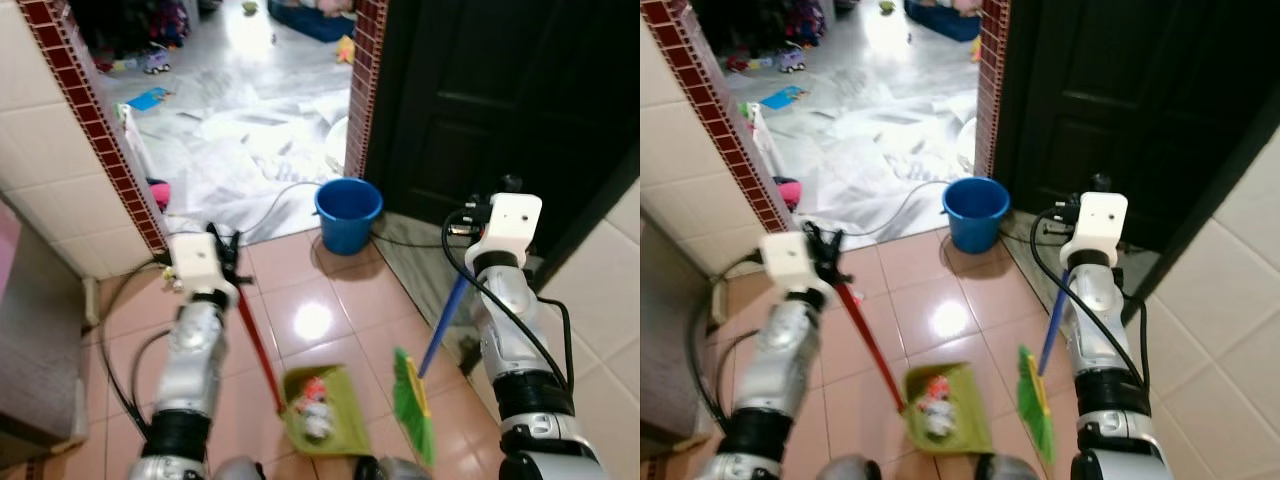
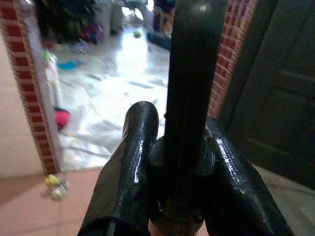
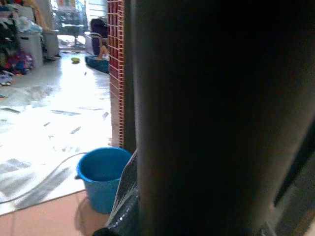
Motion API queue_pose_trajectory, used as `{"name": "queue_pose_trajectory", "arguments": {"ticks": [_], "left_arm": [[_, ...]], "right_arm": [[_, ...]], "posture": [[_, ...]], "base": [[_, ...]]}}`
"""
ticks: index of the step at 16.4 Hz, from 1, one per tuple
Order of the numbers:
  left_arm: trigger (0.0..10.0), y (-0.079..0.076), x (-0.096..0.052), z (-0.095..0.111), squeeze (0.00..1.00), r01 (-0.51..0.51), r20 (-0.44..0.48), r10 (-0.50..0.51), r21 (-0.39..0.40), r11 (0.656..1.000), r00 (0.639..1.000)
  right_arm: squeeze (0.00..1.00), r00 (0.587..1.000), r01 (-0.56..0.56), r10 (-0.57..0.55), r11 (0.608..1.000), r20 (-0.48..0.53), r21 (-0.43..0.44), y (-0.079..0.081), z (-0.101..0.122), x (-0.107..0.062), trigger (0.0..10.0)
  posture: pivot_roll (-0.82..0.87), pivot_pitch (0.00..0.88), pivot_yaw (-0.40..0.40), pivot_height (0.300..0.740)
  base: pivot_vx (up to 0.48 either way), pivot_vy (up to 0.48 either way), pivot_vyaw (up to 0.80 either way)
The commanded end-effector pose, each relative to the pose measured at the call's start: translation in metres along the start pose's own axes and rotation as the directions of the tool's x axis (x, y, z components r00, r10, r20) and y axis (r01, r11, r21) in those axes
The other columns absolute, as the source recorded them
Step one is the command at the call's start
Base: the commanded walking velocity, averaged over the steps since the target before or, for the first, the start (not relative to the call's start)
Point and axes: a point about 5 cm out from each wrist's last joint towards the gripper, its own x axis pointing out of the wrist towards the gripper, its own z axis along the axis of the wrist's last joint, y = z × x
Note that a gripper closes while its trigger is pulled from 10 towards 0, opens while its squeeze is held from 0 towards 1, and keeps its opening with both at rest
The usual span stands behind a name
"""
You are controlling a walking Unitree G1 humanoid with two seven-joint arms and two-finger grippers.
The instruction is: Sweep floor
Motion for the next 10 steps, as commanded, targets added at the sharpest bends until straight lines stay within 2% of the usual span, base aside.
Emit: {"name": "queue_pose_trajectory", "arguments": {"ticks": [1,4,5,8,10], "left_arm": [[10.0,0.0,0.006,0.03,0.0,-0.016,0.13,0.019,-0.019,1.0,0.991],[10.0,0.01,0.007,0.047,0.0,-0.057,0.185,0.063,-0.037,0.998,0.981],[10.0,0.012,0.008,0.06,0.0,-0.065,0.228,0.075,-0.051,0.997,0.971],[10.0,0.009,0.009,0.08,0.0,-0.062,0.285,0.079,-0.068,0.996,0.955],[10.0,0.008,0.007,0.102,0.0,-0.064,0.345,0.093,-0.092,0.994,0.934]], "right_arm": [[0.0,0.999,0.01,-0.009,1.0,0.035,-0.03,-0.004,0.006,0.001,10.0],[0.0,1.0,-0.004,0.005,0.999,0.018,-0.038,-0.003,0.0,-0.006,10.0],[0.0,1.0,-0.01,0.011,0.999,0.013,-0.04,-0.001,-0.002,-0.008,10.0],[0.0,1.0,-0.021,0.021,0.999,0.012,-0.041,0.002,-0.002,-0.008,10.0],[0.0,0.999,-0.034,0.035,0.998,0.015,-0.043,0.004,-0.002,-0.01,10.0]], "posture": [[0.0,0.0,0.021,0.74],[0.0,0.0,0.021,0.74],[0.0,0.0,0.018,0.74],[0.0,0.0,0.015,0.74],[0.0,0.0,0.013,0.74]], "base": [[0.0,0.0,0.0],[0.0,0.0,0.0],[0.0,0.0,0.0],[0.0,0.0,-0.29],[0.0,0.0,0.0]]}}
